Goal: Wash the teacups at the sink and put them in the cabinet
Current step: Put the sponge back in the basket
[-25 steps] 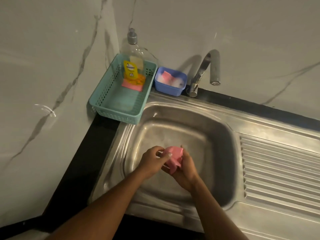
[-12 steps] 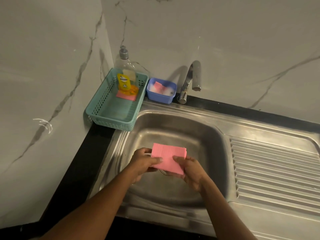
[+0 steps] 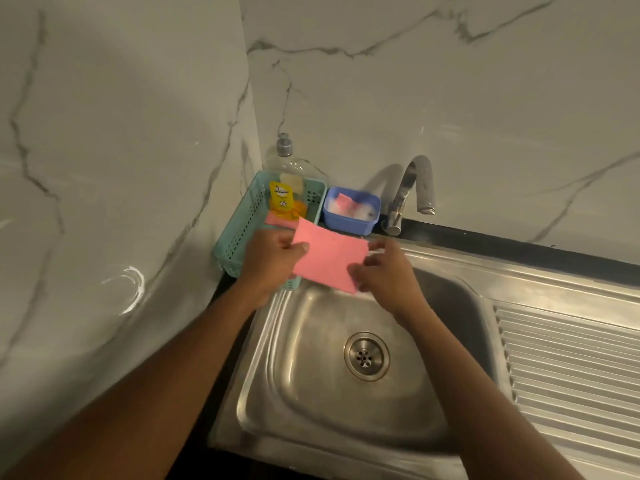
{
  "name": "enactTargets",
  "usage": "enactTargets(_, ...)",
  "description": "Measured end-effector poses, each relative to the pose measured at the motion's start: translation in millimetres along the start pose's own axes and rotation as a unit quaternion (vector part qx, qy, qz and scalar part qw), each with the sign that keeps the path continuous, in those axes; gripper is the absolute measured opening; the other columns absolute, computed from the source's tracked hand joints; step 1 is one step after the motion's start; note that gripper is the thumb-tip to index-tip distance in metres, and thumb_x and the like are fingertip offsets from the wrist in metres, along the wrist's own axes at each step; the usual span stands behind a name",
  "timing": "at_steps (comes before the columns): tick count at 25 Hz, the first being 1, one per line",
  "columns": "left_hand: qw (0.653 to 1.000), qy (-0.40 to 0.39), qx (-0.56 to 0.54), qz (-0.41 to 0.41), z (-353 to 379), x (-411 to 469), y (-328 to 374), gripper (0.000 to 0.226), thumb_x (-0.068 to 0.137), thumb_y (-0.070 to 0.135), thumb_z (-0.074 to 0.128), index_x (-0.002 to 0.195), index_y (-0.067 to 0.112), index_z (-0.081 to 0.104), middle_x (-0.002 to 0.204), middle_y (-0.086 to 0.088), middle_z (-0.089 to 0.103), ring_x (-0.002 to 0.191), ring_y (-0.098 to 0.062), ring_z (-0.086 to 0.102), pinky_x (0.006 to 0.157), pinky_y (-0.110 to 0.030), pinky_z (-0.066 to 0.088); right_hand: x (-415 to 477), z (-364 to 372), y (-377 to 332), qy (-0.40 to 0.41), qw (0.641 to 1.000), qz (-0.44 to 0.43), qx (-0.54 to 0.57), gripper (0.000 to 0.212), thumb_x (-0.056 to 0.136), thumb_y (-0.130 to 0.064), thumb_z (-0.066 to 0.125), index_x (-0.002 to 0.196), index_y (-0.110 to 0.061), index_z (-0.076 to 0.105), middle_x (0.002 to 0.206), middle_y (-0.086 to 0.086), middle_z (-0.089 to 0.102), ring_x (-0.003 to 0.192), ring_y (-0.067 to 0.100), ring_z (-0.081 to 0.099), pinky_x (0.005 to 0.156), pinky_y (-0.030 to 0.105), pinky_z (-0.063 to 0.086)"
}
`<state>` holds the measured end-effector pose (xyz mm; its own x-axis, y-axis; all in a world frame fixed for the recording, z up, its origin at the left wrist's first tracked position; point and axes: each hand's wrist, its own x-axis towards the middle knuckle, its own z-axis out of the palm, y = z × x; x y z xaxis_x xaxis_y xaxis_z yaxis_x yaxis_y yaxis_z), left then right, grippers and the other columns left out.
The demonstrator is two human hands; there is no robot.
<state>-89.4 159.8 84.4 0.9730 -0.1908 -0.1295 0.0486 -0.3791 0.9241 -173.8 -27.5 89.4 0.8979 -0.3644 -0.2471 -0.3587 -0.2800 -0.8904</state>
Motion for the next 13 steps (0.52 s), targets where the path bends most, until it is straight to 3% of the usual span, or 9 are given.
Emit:
enactTargets(2, 0.998, 0.045, 0.041, 0.013, -32, 28, 5, 0.030, 0.096, 0.012, 0.067, 0.125, 0.009, 0.069, 0.109, -0.009, 0.070, 0.087, -0.029, 0.071, 0.069, -0.044, 0.064, 24, 29, -34, 0.028, 0.997, -0.052, -0.055, 0.044, 0.086, -0.007, 0.072, 0.116, -0.014, 0.041, 0.101, 0.005, 0.063, 0.088, 0.024, 0.066, 0.071, 0.040, 0.058)
enactTargets(5, 0.990, 0.061, 0.127, 0.022, -65, 67, 0, 0.025, 0.093, 0.007, 0.065, 0.118, 0.009, 0.072, 0.107, -0.017, 0.072, 0.083, -0.033, 0.072, 0.073, -0.044, 0.063, 59, 74, -60, 0.021, 0.974, -0.119, -0.190, 0.021, 0.088, 0.000, 0.059, 0.104, -0.009, 0.051, 0.090, 0.007, 0.062, 0.081, 0.027, 0.060, 0.059, 0.031, 0.044)
enactTargets(7, 0.973, 0.053, 0.223, 0.032, -71, 80, -7, 0.025, 0.090, 0.002, 0.066, 0.112, 0.009, 0.075, 0.107, -0.018, 0.074, 0.092, -0.034, 0.071, 0.079, -0.038, 0.059, 76, 98, -63, 0.000, 0.934, -0.140, -0.328, 0.018, 0.091, -0.001, 0.053, 0.103, -0.006, 0.065, 0.102, 0.014, 0.069, 0.096, 0.033, 0.064, 0.071, 0.033, 0.046)
enactTargets(10, 0.898, 0.022, 0.436, 0.063, -63, 83, -11, 0.025, 0.093, 0.002, 0.057, 0.115, 0.008, 0.067, 0.110, -0.018, 0.070, 0.100, -0.037, 0.067, 0.076, -0.039, 0.051, 91, 123, -59, -0.013, 0.854, -0.162, -0.494, 0.027, 0.097, -0.008, 0.050, 0.115, -0.013, 0.070, 0.118, 0.012, 0.067, 0.117, 0.033, 0.056, 0.094, 0.039, 0.043)
enactTargets(13, 0.826, -0.009, 0.557, 0.083, -53, 82, -17, 0.029, 0.097, 0.001, 0.050, 0.125, 0.007, 0.053, 0.115, -0.017, 0.065, 0.105, -0.035, 0.065, 0.073, -0.039, 0.044, 100, 138, -54, -0.031, 0.796, -0.161, -0.583, 0.022, 0.096, -0.013, 0.053, 0.113, -0.016, 0.067, 0.120, 0.008, 0.064, 0.119, 0.029, 0.050, 0.102, 0.043, 0.034)
